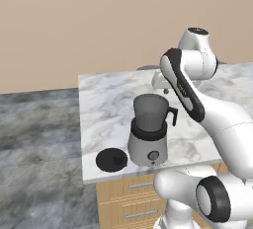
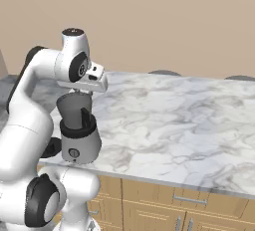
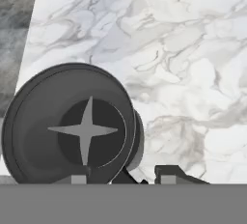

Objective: Close the lid blender by securely placing the lid on top.

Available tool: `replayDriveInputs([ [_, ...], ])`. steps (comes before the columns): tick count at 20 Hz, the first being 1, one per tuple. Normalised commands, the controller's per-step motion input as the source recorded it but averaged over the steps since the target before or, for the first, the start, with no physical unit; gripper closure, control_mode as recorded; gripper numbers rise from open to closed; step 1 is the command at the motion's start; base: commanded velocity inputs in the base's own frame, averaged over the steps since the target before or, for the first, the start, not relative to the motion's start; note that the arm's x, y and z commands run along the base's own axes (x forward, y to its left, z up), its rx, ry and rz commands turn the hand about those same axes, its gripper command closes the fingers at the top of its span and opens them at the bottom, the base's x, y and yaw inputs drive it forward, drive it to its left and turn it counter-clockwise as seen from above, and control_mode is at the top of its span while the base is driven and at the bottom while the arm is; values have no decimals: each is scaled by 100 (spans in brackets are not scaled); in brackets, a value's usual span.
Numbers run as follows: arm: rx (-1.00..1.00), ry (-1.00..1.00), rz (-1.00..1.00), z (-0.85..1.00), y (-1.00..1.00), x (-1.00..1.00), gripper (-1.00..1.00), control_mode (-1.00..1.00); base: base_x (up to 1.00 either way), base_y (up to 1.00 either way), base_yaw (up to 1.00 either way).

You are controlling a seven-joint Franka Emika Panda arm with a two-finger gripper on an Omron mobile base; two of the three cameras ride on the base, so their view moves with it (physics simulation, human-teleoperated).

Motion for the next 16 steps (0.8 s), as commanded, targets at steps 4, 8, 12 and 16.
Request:
replayDriveInputs([
  [4,-1,-2,1,-1,10,-32,-100,-100,0,0,0],
  [8,-7,-4,7,-21,66,-88,-100,-100,0,0,0],
  [12,-6,1,1,-15,98,-71,-100,-100,0,0,0],
  [16,-7,6,0,-17,100,-52,-100,-100,0,0,0],
])
